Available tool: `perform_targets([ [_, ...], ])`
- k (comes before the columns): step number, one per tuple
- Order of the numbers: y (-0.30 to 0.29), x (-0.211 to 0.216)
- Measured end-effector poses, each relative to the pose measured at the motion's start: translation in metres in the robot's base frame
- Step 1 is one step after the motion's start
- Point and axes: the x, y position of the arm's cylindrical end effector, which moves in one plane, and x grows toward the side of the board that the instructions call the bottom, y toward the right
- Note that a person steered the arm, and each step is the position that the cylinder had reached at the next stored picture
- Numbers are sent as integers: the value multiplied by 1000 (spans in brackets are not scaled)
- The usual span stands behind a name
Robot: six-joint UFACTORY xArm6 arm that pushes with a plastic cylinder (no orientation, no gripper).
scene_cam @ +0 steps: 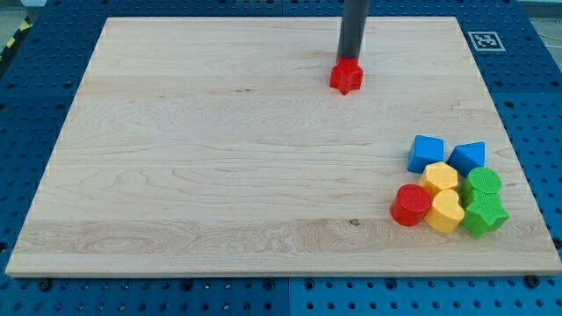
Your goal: Push the red star into the group of blocks
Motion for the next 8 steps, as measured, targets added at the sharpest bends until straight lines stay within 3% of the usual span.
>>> perform_targets([
  [2,1,27],
  [8,-9,54],
])
